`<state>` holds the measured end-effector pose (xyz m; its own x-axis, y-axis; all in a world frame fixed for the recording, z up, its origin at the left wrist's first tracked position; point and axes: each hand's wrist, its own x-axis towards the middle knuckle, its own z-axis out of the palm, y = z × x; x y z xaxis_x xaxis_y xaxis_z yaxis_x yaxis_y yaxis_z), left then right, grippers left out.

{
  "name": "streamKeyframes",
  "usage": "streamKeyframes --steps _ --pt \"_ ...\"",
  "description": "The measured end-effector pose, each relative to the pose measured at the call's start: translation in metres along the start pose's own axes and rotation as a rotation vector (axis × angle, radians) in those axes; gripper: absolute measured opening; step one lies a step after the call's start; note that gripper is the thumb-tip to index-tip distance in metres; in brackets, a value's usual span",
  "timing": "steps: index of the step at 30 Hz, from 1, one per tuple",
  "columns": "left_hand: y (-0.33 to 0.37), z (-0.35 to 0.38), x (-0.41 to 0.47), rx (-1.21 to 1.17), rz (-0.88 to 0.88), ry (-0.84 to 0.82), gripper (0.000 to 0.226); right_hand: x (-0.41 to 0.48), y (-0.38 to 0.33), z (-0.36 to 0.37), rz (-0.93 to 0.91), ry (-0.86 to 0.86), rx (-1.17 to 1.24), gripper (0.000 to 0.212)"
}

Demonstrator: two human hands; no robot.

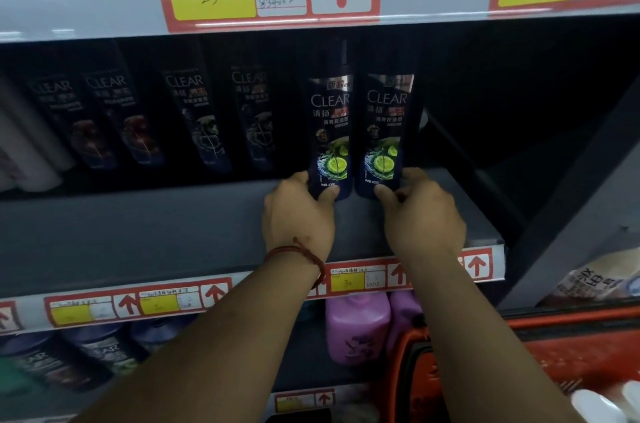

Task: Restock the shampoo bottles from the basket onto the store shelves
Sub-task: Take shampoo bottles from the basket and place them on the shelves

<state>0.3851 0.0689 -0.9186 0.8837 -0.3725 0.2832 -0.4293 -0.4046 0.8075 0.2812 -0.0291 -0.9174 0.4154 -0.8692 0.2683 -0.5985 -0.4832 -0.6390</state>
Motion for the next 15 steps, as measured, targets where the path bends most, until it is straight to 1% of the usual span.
streamKeyframes --steps 5,10,15 --pt "-0.0022 0.0009 -0.0008 0.006 0.039 -0.001 0.023 0.0002 0.0004 0.0008 -0.030 0.007 -0.060 0.028" --pt "-0.0048 0.0017 -0.0001 0.016 0.050 -0.014 0.025 -0.0001 0.0009 0.0017 -0.037 0.010 -0.057 0.032" --pt "-0.0075 0.0033 0.0015 0.037 0.063 -0.023 0.026 -0.0007 0.0015 -0.0010 -0.039 -0.007 -0.070 0.028"
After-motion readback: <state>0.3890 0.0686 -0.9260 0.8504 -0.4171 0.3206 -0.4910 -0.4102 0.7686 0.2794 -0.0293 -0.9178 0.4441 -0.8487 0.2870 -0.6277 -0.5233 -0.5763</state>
